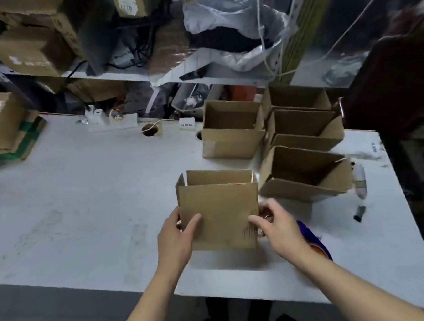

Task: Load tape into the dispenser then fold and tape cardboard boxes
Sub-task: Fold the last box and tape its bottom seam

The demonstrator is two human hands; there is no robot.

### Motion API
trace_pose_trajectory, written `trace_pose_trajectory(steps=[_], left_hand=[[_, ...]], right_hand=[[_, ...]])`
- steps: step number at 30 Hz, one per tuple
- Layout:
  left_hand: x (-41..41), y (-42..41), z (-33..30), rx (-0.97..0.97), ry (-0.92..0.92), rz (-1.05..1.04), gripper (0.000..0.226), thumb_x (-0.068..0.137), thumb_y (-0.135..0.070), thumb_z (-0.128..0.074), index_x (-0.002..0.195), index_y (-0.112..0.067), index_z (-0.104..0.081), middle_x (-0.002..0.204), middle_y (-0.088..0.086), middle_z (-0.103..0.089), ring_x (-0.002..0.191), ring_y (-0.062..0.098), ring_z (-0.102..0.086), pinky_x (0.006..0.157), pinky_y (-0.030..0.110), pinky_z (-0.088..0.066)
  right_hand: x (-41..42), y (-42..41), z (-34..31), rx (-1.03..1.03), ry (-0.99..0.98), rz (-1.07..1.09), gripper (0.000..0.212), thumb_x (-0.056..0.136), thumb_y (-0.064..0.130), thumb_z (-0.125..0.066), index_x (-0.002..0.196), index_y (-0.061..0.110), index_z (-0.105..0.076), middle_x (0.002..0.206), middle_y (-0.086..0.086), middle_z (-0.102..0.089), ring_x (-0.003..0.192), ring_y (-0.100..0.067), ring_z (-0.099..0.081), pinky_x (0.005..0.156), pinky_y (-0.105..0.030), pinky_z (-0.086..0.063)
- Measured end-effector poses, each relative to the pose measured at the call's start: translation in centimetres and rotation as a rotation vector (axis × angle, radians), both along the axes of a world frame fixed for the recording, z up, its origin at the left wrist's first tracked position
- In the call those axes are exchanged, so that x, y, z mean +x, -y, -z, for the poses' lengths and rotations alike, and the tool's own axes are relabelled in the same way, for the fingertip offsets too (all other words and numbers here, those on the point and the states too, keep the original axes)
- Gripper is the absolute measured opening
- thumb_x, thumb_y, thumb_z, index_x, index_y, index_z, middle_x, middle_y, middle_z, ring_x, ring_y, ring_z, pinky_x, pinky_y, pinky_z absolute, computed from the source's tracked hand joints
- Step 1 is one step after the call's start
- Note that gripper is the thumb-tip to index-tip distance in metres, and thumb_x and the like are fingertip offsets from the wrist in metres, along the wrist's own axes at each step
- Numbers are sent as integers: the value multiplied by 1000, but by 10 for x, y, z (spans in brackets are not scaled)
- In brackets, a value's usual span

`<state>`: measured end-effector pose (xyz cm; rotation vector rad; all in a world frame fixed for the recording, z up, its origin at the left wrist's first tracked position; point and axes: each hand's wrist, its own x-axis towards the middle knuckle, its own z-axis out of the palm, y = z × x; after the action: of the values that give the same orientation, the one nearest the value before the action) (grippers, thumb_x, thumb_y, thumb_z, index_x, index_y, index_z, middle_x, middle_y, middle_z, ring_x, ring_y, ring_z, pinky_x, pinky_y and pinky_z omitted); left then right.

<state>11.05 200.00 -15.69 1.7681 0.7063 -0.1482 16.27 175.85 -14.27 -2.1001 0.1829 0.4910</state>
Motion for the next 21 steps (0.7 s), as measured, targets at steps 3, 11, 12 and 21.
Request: trace_pose_trajectory(steps=[3,11,12,21], left_hand=[[2,19,-5,-16,-29,-43,23,98,-54,-61,116,-42,-68,107,-23,-72,103,1,-66,80,27,-52],[-11,49,17,-281,-184,-45,39,105,-53,-52,118,-21,-71,115,-6,-76,109,16,-69,93,40,-56],[-12,54,20,-292,-203,-39,41,105,-55,-52,122,-21,-68,119,-5,-74,111,18,-69,96,44,-57],[-7,111,4,-59,-160,341,32,103,-44,-42,120,-44,-69,125,-20,-69,116,6,-64,100,38,-54]], right_hand=[[-11,26,-12,96,37,10,17,90,32,-79,98,34,-64,93,8,-70,88,-12,-67,73,-27,-57],[-48,55,-30,133,57,-58,85,83,60,-78,150,61,-25,153,28,-19,140,-3,-29,115,-32,-33],[-50,55,-31,148,7,-29,100,79,63,-81,155,57,-16,154,28,-18,139,-4,-30,115,-33,-34],[-52,47,-13,-85,-27,108,113,74,65,-81,160,40,-13,147,5,-32,139,-21,-33,117,-51,-38]])
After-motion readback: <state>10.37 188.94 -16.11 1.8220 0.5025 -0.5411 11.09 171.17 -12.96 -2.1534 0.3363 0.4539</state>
